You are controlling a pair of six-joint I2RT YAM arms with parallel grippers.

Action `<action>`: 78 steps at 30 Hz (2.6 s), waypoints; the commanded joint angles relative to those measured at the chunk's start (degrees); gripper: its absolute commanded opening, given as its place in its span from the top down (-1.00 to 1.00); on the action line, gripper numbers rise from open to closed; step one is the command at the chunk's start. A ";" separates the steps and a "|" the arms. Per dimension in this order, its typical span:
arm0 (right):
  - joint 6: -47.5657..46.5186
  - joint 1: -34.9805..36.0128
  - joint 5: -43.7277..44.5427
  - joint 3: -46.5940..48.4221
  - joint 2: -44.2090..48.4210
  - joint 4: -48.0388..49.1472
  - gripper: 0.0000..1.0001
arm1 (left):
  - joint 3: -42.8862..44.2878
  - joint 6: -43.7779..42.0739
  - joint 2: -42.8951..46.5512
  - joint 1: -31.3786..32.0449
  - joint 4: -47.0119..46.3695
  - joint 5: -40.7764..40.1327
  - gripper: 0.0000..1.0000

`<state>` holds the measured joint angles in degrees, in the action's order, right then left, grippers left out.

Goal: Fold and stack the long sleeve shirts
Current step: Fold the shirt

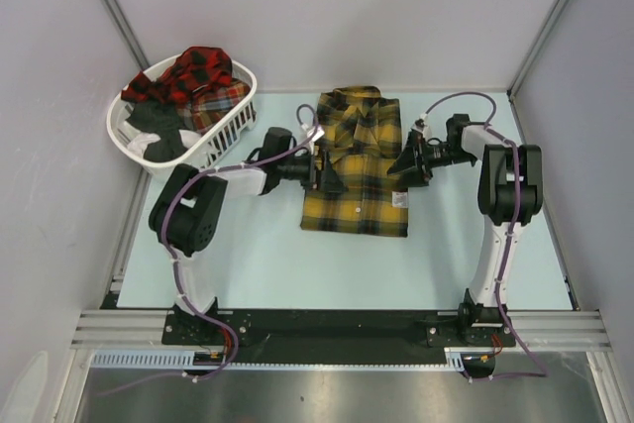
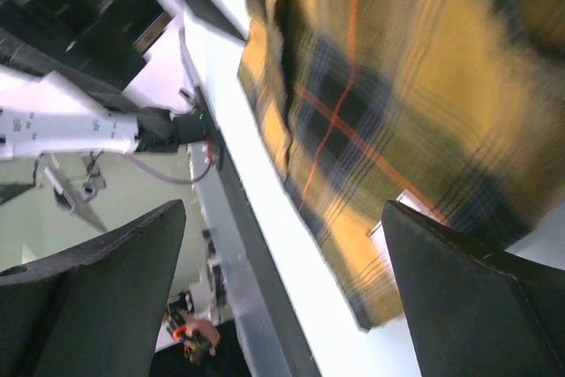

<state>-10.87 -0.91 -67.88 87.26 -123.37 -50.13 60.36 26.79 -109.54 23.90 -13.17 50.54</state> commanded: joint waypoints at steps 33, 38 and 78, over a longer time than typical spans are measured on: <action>7.71 13.29 12.68 19.26 -7.93 16.55 0.13 | 2.50 -57.98 22.08 8.41 19.95 -28.73 -0.99; 9.91 14.18 13.73 18.82 -11.97 20.51 0.14 | -12.62 -71.07 25.34 20.29 4.39 -42.27 -0.99; 6.92 14.79 10.13 11.36 -3.11 15.94 0.16 | -5.52 -61.07 25.59 39.99 33.72 -44.83 1.00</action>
<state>-1.17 13.56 -57.65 100.92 -133.69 -31.92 52.23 -43.55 -90.91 59.83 6.42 -1.13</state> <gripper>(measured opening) 0.418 0.027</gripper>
